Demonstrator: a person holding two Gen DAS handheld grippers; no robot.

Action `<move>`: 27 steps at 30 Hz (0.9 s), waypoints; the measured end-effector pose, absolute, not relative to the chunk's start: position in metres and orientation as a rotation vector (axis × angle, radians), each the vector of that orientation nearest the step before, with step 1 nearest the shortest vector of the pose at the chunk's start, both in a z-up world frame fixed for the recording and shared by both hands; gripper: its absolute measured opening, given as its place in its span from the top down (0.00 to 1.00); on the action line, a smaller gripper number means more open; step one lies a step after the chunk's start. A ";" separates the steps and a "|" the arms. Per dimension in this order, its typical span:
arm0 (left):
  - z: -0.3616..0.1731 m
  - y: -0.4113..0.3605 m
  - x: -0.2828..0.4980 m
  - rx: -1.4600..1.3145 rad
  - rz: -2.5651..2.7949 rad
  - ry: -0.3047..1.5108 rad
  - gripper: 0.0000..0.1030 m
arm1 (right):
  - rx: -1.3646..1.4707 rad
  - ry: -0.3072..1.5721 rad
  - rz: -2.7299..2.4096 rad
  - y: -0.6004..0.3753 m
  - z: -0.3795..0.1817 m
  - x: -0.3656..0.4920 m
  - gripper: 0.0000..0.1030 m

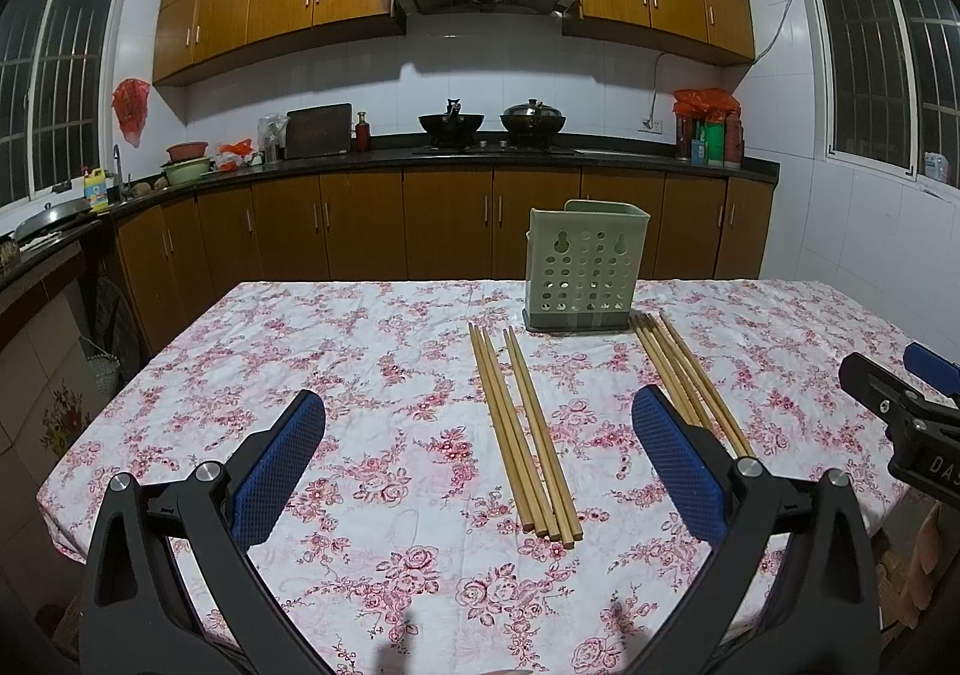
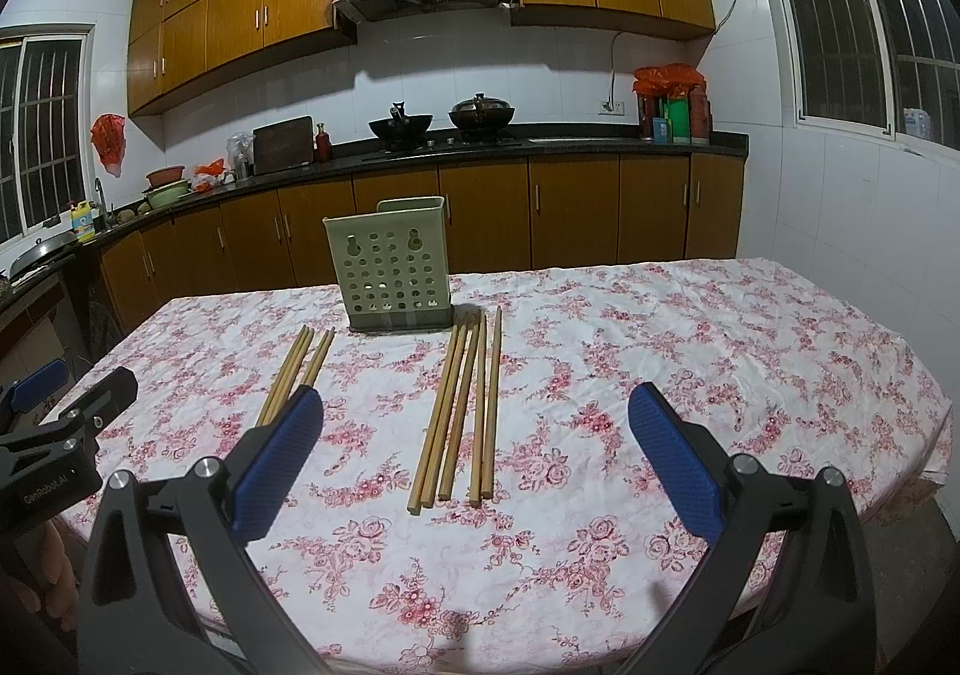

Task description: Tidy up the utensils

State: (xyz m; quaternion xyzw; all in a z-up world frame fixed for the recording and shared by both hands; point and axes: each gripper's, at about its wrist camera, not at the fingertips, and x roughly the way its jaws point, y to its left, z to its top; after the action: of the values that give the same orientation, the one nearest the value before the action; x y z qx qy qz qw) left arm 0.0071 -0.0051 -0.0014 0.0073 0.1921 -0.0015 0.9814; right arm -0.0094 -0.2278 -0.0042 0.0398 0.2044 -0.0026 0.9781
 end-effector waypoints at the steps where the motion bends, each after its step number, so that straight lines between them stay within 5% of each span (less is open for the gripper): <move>1: -0.001 -0.005 0.007 0.014 -0.003 0.387 0.02 | 0.080 0.412 -0.005 -0.228 -0.004 -0.009 0.04; 27: -0.003 -0.007 0.012 0.019 0.005 0.401 0.02 | 0.081 0.423 -0.011 -0.231 -0.008 -0.003 0.04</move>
State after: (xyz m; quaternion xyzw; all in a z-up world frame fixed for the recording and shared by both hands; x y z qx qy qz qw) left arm 0.0120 -0.0066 -0.0031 0.0093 0.1990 0.0025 0.9800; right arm -0.0033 -0.2308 -0.0082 0.0403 0.2099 -0.0054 0.9769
